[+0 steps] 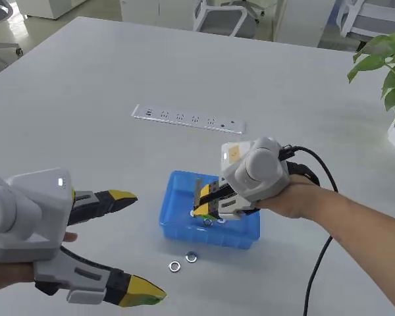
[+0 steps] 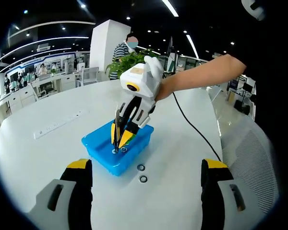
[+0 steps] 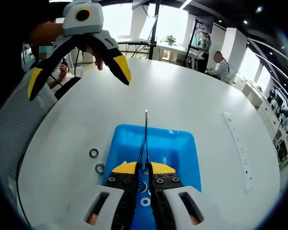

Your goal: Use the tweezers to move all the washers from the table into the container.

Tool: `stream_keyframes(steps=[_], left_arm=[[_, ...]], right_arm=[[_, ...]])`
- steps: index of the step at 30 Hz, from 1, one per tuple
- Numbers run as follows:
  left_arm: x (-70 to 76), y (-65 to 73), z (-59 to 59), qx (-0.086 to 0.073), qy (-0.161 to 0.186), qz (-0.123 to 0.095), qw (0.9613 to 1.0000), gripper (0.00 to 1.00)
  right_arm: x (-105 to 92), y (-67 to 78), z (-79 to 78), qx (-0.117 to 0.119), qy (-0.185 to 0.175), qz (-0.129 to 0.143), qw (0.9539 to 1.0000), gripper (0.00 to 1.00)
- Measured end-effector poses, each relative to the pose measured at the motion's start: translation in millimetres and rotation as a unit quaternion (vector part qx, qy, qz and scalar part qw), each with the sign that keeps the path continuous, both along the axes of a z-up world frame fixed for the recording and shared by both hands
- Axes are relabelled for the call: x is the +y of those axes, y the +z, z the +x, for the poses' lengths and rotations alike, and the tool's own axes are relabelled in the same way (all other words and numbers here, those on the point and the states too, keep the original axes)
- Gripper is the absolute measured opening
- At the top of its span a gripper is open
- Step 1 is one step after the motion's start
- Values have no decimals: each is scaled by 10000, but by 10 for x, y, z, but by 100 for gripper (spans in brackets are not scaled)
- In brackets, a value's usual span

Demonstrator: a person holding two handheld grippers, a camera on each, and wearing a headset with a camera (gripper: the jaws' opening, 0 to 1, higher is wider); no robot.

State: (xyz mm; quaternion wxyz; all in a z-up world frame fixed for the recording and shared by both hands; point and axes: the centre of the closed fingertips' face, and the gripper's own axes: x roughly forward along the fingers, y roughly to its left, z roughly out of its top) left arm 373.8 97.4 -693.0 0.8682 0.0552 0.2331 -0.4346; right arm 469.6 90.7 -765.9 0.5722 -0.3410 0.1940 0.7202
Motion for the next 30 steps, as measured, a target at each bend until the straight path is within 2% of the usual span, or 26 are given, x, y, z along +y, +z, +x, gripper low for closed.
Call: stream_keyframes(steps=[5, 8, 14, 16, 19, 21, 25, 30], left_arm=[[-7, 19, 28, 2, 27, -78, 10000, 98], [-31, 47, 44, -60, -70, -132, 9999, 90], [-67, 72, 141, -117, -162, -111, 9997, 82], [-77, 70, 176, -122, -206, -69, 9997, 76], [-93, 83, 282, -242, -306, 71, 9992, 65], [-111, 109, 361, -299, -344, 91, 9989, 58], [-143, 134, 501, -434, -430, 186, 9980, 48], [-184, 123, 613, -449, -590, 299, 9968, 39]], right_arm=[[6, -63, 8, 51, -19, -20, 10000, 9], [7, -96, 1, 74, -6, -36, 10000, 9], [23, -92, 2, 144, -13, 16, 9999, 9], [24, -96, 6, 150, -9, 17, 9999, 9], [16, -95, 1, 134, 8, 22, 9999, 9], [14, -96, 2, 139, 4, 27, 9999, 9], [5, -93, -3, 106, 40, 3, 9999, 9], [1, -96, -5, 65, 82, -18, 9999, 9]])
